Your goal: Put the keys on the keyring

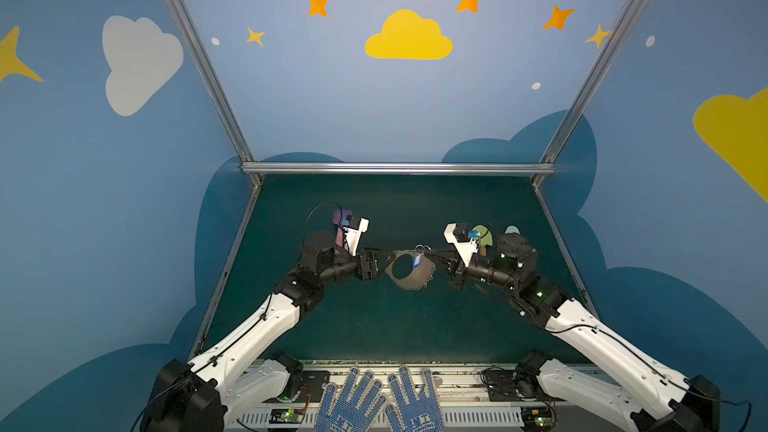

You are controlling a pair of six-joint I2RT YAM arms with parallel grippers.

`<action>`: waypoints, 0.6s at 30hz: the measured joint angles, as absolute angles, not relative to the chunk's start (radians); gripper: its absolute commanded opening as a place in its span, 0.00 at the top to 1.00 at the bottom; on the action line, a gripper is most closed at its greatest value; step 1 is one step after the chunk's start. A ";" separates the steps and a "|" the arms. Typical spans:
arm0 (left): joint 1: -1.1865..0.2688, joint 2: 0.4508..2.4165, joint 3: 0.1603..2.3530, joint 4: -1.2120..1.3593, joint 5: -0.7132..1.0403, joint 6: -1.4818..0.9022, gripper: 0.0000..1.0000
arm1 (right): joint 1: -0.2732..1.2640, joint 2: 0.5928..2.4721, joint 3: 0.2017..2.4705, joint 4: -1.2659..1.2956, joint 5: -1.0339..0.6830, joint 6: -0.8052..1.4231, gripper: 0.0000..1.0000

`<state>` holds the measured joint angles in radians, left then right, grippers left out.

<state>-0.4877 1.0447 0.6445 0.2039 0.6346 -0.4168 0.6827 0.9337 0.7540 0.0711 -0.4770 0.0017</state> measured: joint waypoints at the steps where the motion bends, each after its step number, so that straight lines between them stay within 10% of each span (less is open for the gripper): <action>1: -0.493 1.048 0.646 0.212 0.650 -0.407 0.29 | 0.674 0.934 0.754 0.080 -0.496 0.015 1.00; 6: -0.513 1.089 0.692 0.200 0.738 -0.360 0.37 | 0.620 0.935 0.754 0.147 -0.579 0.092 1.00; 14: -0.514 1.122 0.756 0.128 0.839 -0.332 0.92 | 0.568 0.979 0.754 0.184 -0.630 0.162 1.00; 18: -0.527 1.121 0.794 0.072 0.878 -0.306 0.96 | 0.544 1.006 0.754 0.185 -0.618 0.177 0.91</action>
<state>-0.5266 1.1210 0.7937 0.0723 0.8776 -0.3061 0.5438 1.0061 0.7540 0.1852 -0.6182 0.1772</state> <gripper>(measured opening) 0.050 0.058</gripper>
